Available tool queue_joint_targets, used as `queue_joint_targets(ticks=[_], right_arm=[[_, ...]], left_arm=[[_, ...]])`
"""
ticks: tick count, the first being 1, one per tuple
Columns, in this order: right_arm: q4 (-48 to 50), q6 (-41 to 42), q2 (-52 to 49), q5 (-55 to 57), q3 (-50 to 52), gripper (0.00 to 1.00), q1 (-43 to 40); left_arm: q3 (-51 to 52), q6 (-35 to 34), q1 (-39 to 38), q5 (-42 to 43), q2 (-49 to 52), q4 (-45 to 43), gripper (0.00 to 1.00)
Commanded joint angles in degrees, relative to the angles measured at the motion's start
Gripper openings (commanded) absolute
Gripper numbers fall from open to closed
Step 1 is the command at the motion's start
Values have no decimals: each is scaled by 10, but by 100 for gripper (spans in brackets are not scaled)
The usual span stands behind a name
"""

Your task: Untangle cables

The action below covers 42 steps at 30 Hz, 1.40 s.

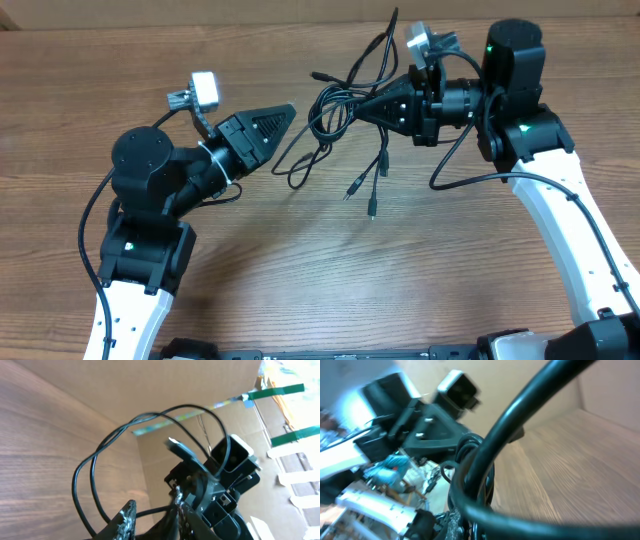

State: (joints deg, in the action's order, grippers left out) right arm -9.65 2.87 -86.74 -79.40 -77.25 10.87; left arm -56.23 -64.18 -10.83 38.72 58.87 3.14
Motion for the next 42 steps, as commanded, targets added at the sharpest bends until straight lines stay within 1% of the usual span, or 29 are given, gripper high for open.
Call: queue_joint_targets(ticks=[1,2,3,4,7,9,12,14,17,27,36,42], right_arm=[[25,1,15,-79,-16,4,-1],[31,1,15,-84,-16,4,-1],[32,1,15,-84,-16,4,-1],[32,1,15,-84,-16,4,-1],[32,1,15,-91,-16,4,1],[32,1,15,-93,-16,4,1],[32,-1,15,-92,-16,4,1],[35,-1,15,-92,-16,4,1],[37,-1,15,-92,-16,4,1],[40,-2,15,-89,-16,4,1],[40,-14,15,-70,-16,4,0],[40,-14,15,-71,-16,4,0]], left_arm=[[2,-28,3,49,-1,-2,34],[2,-29,3,54,-1,-2,39],[2,-30,3,61,-1,-2,41],[2,-32,3,66,-1,-2,41],[2,-43,2,79,-1,-2,48],[2,-56,1,86,-1,-2,48],[2,-66,-1,97,-1,-4,47],[2,-66,-1,107,-1,-4,41],[2,-68,-1,121,-1,-4,39],[2,-68,-1,139,-1,-5,36],[2,-68,-1,147,-1,-35,39],[2,-68,-1,153,-1,-36,39]])
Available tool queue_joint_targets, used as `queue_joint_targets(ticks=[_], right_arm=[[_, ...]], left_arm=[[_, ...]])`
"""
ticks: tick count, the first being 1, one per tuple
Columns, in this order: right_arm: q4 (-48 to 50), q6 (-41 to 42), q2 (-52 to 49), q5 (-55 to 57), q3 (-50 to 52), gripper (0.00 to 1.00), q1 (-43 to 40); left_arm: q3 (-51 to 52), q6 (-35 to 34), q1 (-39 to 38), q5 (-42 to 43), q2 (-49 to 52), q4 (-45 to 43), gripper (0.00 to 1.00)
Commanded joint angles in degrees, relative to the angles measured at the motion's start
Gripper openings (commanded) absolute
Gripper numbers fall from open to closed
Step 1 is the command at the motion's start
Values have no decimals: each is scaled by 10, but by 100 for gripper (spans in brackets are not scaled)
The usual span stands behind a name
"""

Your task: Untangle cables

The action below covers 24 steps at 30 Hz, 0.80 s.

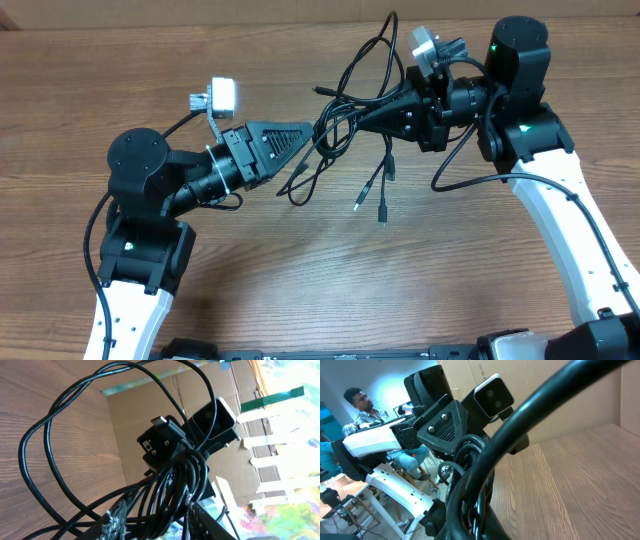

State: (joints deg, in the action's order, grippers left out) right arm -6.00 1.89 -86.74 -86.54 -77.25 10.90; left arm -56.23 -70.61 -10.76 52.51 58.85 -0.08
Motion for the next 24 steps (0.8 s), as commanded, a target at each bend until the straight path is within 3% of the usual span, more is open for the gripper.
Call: queue_joint_targets(ticks=[1,9,15,24], right_arm=[[4,-4,15,-2,-16,4,0],[4,-4,15,-10,-16,4,13],[10,-4,15,-10,-16,4,23],[10,-3,15,-10,-16,4,30]], left_arm=[[2,0,-2,15,-1,-4,39],[2,19,-2,11,3,-2,39],[2,32,-16,11,15,-2,31],[2,63,-36,13,42,-2,34]])
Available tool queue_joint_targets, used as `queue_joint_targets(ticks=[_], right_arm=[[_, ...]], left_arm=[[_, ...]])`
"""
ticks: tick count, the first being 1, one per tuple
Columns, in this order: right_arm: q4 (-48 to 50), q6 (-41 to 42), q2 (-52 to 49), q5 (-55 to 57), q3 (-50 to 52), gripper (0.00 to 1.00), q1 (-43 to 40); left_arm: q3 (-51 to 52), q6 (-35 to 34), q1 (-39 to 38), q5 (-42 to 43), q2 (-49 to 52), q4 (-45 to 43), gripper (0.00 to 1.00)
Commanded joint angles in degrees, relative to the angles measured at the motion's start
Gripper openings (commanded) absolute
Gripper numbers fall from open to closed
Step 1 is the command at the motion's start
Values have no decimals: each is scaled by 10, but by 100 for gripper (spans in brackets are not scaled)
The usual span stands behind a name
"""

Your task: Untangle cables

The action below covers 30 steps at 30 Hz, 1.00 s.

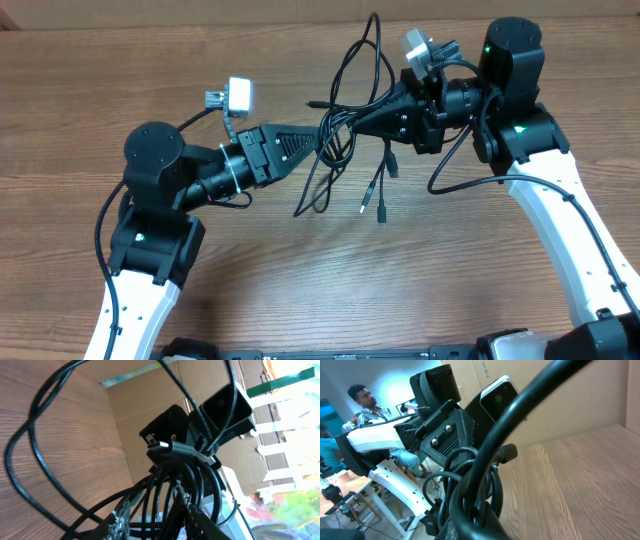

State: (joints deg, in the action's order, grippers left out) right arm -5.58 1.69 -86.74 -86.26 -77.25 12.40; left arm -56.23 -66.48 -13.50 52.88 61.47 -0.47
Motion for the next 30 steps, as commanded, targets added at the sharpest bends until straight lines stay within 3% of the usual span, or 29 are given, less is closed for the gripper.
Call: queue_joint_targets(ticks=[1,22,23,27,30], right_arm=[[6,-2,15,-13,-16,4,16],[6,-2,15,-8,-16,4,18],[6,-2,15,-8,-16,4,18],[5,1,15,-9,-16,4,18],[-5,1,15,-9,-16,4,18]], left_arm=[[2,22,-9,11,19,2,35],[2,40,-45,5,38,2,34],[2,40,-45,5,38,2,31],[2,53,-45,5,38,2,4],[2,53,-45,5,38,2,4]])
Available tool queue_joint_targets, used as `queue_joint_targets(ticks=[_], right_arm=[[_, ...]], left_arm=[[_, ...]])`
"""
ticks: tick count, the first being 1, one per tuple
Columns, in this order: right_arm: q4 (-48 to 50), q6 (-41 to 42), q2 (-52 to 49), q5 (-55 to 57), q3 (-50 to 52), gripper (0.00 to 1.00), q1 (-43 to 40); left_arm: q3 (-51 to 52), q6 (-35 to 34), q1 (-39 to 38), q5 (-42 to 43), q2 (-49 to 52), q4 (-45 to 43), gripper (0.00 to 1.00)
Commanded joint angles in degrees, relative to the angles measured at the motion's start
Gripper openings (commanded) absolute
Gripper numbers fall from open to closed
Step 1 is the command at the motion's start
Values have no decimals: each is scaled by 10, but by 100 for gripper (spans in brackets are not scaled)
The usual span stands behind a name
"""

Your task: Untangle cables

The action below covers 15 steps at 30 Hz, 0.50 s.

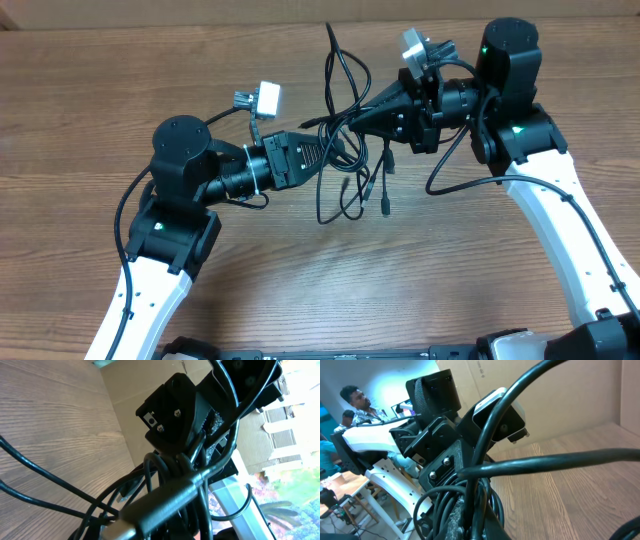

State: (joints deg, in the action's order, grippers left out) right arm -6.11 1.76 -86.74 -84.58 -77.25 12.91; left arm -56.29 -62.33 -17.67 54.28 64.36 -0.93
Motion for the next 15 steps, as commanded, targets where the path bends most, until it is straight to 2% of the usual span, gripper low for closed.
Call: queue_joint_targets(ticks=[1,4,6,7,10,11,12,15], right_arm=[[-3,0,15,-25,-16,4,13],[-7,0,15,-25,-16,9,13],[-6,0,15,-25,-16,23,13],[-6,0,15,-25,-16,34,13],[-9,5,15,-25,-16,79,9],[-9,11,15,-24,-16,86,7],[-9,18,15,-22,-16,100,4],[-14,49,15,3,-16,100,-12]], left_arm=[[3,11,-4,-9,9,7,4],[3,29,-4,-9,9,7,4],[3,42,-4,-7,9,7,4],[3,49,-4,-6,9,7,4],[3,79,-3,-4,9,7,4],[3,88,-2,-4,9,7,4],[3,103,-1,-4,9,7,4],[3,179,7,14,9,7,4]])
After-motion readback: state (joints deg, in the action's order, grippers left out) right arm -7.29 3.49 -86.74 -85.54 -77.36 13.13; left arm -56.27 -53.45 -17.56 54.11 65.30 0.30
